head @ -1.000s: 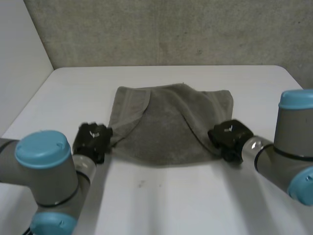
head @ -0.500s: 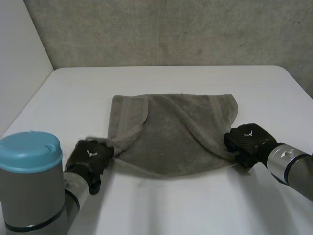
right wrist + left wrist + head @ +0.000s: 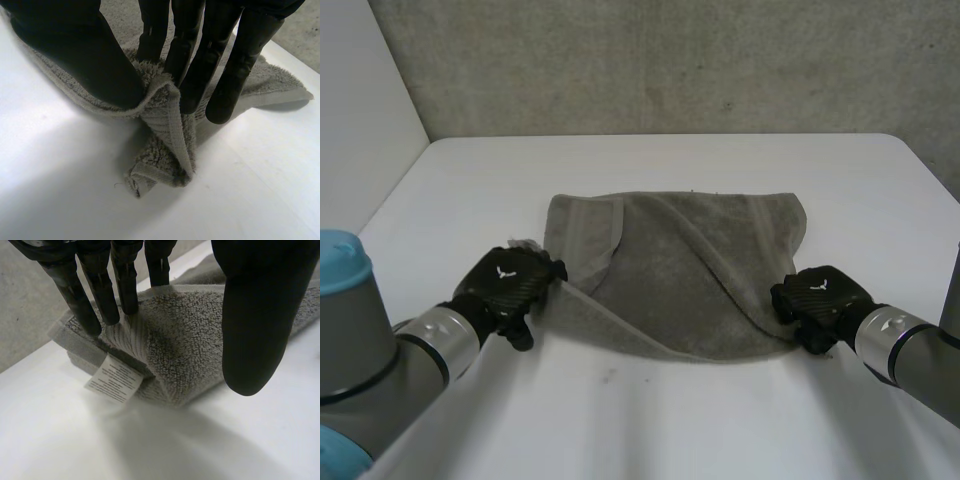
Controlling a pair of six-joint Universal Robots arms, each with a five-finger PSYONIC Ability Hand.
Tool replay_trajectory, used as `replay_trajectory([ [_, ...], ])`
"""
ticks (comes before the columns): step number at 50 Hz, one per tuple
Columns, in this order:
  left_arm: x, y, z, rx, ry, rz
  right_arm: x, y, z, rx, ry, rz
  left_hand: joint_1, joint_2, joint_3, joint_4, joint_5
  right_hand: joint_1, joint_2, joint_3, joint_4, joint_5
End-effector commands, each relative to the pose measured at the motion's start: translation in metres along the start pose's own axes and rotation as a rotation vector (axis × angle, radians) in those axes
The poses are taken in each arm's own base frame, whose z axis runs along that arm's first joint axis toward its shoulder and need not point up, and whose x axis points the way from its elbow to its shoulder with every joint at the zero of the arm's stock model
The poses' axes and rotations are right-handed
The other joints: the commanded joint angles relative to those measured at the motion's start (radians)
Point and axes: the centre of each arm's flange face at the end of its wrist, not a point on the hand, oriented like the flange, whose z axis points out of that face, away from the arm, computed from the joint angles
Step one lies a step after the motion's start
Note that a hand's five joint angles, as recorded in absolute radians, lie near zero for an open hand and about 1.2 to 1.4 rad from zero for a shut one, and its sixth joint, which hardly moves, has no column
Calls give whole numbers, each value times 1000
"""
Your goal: Fold the laundry
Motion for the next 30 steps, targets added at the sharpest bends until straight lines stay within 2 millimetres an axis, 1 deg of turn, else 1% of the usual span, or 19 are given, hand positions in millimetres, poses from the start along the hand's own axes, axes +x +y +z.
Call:
replay_trajectory([
  [1, -21, -2, 7, 51, 62, -31, 0, 1, 1, -4, -3, 0, 83, 85, 84, 84, 82, 439, 220, 210, 206, 238],
  [3, -24, -2, 7, 68, 91, -37, 0, 1, 1, -4, -3, 0, 62, 65, 63, 63, 62, 439, 220, 210, 206, 238],
  [6, -23, -2, 7, 78, 114, -37, 0, 1, 1, -4, -3, 0, 56, 59, 57, 57, 56, 439, 220, 210, 206, 238],
  [12, -23, -3, 9, 90, 109, -27, -1, 4, 3, -11, -7, 4, 47, 50, 49, 49, 47, 439, 220, 210, 206, 238],
  [20, -22, -10, 12, 151, 98, -3, -1, 6, 5, -18, -12, 7, 77, 79, 78, 78, 77, 439, 220, 210, 206, 238],
  [21, -22, -11, 12, 160, 96, -2, -1, 6, 5, -18, -12, 7, 257, 260, 258, 258, 257, 439, 220, 210, 206, 238],
  [22, -23, -13, 12, 172, 93, 3, -1, 6, 5, -18, -12, 7, 544, 546, 545, 545, 543, 439, 220, 210, 206, 238],
  [23, -23, -13, 12, 172, 93, 3, -1, 6, 5, -17, -11, 7, 546, 549, 548, 548, 546, 439, 220, 210, 206, 238],
  [24, -23, -15, 13, 188, 88, 11, -1, 6, 6, -19, -13, 8, 645, 648, 646, 647, 645, 439, 220, 210, 206, 238],
  [26, -23, -16, 14, 194, 86, 15, -2, 7, 6, -22, -14, 8, 632, 634, 633, 633, 631, 439, 220, 210, 206, 238],
  [27, -24, -17, 14, 195, 85, 16, -2, 7, 6, -22, -14, 8, 573, 576, 575, 575, 573, 439, 220, 210, 206, 238],
  [28, -23, -17, 14, 194, 86, 14, -2, 7, 6, -21, -13, 7, 364, 366, 365, 365, 363, 439, 220, 210, 206, 238],
  [29, -23, -17, 14, 194, 86, 14, -2, 7, 6, -22, -14, 8, 361, 364, 363, 363, 361, 439, 220, 210, 206, 238],
  [30, -22, -16, 13, 190, 89, 12, -1, 7, 6, -21, -13, 7, 7, 10, 8, 8, 7, 439, 220, 210, 206, 238],
])
